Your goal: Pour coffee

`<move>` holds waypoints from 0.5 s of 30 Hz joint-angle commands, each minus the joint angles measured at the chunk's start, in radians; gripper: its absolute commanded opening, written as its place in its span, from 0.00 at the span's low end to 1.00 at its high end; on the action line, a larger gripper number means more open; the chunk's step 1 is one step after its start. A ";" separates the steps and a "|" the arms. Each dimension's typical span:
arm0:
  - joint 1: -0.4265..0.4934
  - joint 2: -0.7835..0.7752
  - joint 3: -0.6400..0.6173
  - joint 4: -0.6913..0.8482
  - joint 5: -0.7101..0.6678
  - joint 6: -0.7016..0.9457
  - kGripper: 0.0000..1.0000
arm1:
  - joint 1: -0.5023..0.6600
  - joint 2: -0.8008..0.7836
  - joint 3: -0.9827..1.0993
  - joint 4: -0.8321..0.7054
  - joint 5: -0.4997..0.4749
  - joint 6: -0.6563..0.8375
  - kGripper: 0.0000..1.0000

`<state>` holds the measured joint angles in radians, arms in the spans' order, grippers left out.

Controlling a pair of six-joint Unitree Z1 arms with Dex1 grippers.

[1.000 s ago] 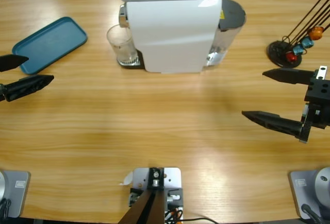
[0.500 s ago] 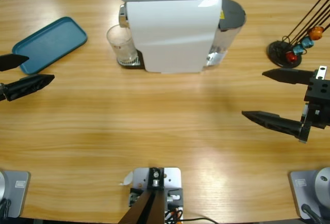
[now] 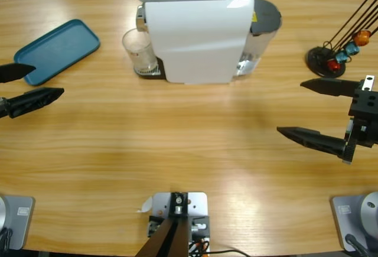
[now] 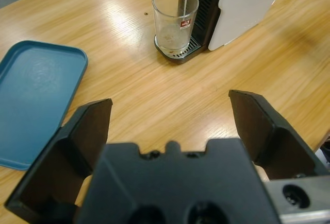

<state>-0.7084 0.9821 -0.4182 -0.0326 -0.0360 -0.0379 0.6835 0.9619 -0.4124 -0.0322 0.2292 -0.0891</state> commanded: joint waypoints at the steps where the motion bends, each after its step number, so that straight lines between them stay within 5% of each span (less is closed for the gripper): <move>1: -0.003 0.014 0.039 -0.010 -0.031 0.012 0.97 | 0.010 0.021 0.038 -0.014 0.015 -0.004 1.00; 15: -0.003 0.023 0.039 -0.010 -0.039 0.013 0.97 | 0.010 0.025 0.040 -0.014 0.016 -0.004 1.00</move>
<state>-0.7084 0.9821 -0.4180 -0.0327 -0.0617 -0.0315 0.6835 0.9620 -0.4118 -0.0330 0.2292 -0.0891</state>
